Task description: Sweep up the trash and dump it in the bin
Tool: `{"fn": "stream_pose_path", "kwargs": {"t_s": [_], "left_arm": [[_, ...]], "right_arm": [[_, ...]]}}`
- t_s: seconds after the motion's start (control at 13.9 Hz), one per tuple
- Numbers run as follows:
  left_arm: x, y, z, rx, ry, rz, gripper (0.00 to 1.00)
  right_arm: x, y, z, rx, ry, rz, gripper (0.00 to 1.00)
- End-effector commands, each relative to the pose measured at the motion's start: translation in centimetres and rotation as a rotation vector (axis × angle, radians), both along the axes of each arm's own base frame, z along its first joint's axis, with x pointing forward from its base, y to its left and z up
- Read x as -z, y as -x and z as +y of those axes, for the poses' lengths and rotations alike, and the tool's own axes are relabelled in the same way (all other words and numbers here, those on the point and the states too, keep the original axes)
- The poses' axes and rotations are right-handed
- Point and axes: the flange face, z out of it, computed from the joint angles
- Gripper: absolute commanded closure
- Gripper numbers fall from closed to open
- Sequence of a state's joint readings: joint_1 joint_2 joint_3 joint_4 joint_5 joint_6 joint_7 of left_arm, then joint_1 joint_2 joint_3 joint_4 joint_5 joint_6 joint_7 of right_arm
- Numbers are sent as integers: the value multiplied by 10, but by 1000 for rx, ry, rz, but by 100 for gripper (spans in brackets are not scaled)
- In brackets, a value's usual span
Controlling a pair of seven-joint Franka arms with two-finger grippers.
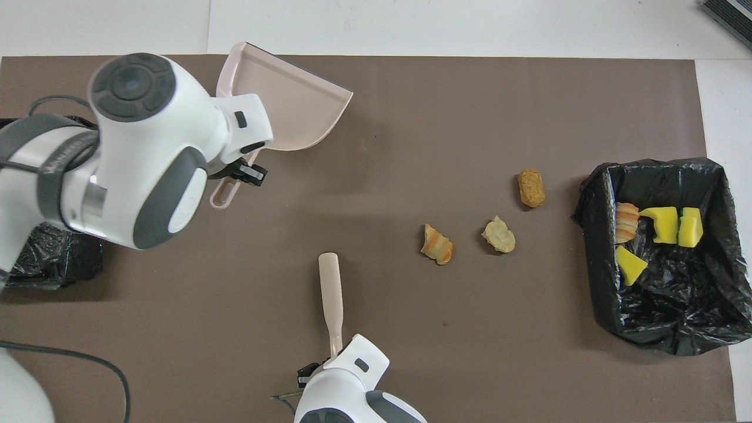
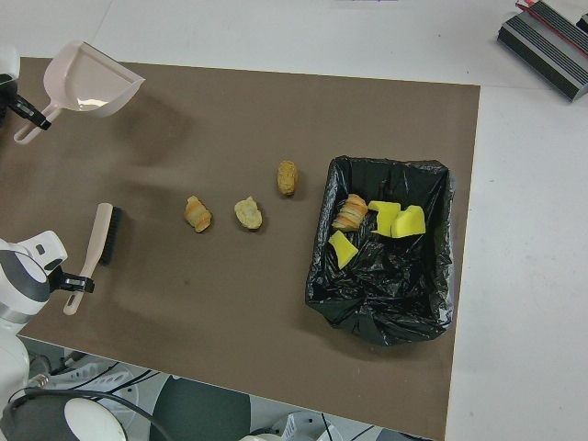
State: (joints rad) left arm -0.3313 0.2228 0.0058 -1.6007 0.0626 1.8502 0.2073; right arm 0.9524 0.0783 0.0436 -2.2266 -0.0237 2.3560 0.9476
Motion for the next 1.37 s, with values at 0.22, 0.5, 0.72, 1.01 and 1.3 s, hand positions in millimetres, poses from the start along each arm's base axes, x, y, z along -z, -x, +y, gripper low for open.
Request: {"fn": "stream_pose_path", "kwargs": {"t_s": [0.22,0.5,0.72,1.01,1.3], "left_arm": [[-29,15,71,453,-92,94,100],[-21,35,84,584,-121,156,100],[-13,48,91,622,-152,191,100],[7,75,95,639,-152,204,100],[46,93,76,684,-148,197,100]], "right_arm": [[-2,-4,-1,-31,8,17,95],[-35,-41,-22,41,35,36,100],[-75,-79,-68,96,90,81,100],[-83,-125,-140,154,238,121,100],[-67,-176,-235,184,355,127,100]]}}
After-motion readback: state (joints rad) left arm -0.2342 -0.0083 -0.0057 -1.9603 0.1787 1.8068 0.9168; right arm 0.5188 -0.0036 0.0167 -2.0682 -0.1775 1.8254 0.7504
